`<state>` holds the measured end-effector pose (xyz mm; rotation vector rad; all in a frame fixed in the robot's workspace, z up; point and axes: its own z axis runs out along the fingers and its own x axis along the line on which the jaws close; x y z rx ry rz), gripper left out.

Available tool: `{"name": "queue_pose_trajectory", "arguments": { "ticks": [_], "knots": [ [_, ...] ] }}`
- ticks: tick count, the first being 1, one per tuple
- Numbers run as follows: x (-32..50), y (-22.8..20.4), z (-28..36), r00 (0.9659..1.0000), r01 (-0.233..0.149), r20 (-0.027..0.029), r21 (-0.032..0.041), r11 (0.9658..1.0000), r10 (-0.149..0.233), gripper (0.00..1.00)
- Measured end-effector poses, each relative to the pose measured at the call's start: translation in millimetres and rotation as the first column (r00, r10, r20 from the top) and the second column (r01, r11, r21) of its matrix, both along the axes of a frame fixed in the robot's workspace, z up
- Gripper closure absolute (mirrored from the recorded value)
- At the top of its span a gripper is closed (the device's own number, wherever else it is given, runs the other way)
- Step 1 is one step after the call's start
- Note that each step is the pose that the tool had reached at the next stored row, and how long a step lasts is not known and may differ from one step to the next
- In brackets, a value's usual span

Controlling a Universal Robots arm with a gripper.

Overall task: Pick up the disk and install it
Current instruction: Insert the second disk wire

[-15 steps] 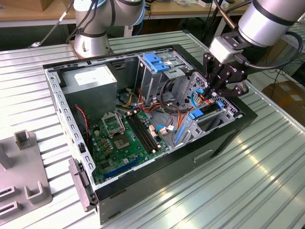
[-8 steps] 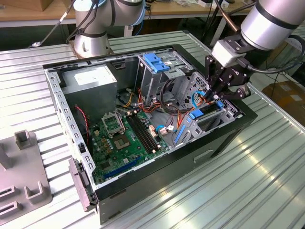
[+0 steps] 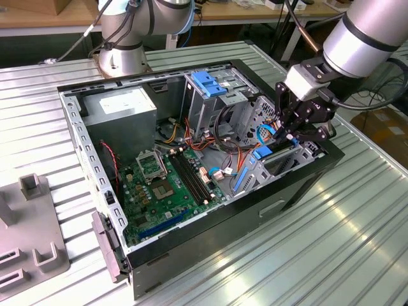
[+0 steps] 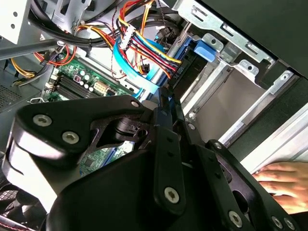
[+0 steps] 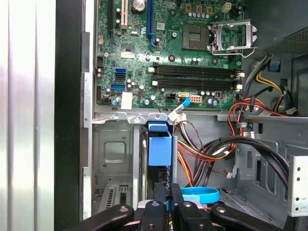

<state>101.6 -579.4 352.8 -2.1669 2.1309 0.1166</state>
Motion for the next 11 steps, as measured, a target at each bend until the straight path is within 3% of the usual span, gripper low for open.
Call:
{"name": "queue_pose_trajectory", "arguments": {
  "ticks": [2, 5, 6, 11],
  "knots": [
    [0.0, 0.0, -0.6, 1.0, 0.0, 0.0, 0.0037, 1.0, 0.0, 0.84],
    [0.0, 0.0, -1.7, 1.0, 0.0, 0.0002, 0.0224, 0.9997, 0.0, 0.84],
    [0.0, 0.0, -2.1, 1.0, 0.0, 0.0003, 0.0254, 0.9997, 0.0, 0.84],
    [-0.2, -0.4, -3.2, 1.0, -0.001, 0.0038, 0.0252, 0.9997, 0.001, 0.84]
  ]
}}
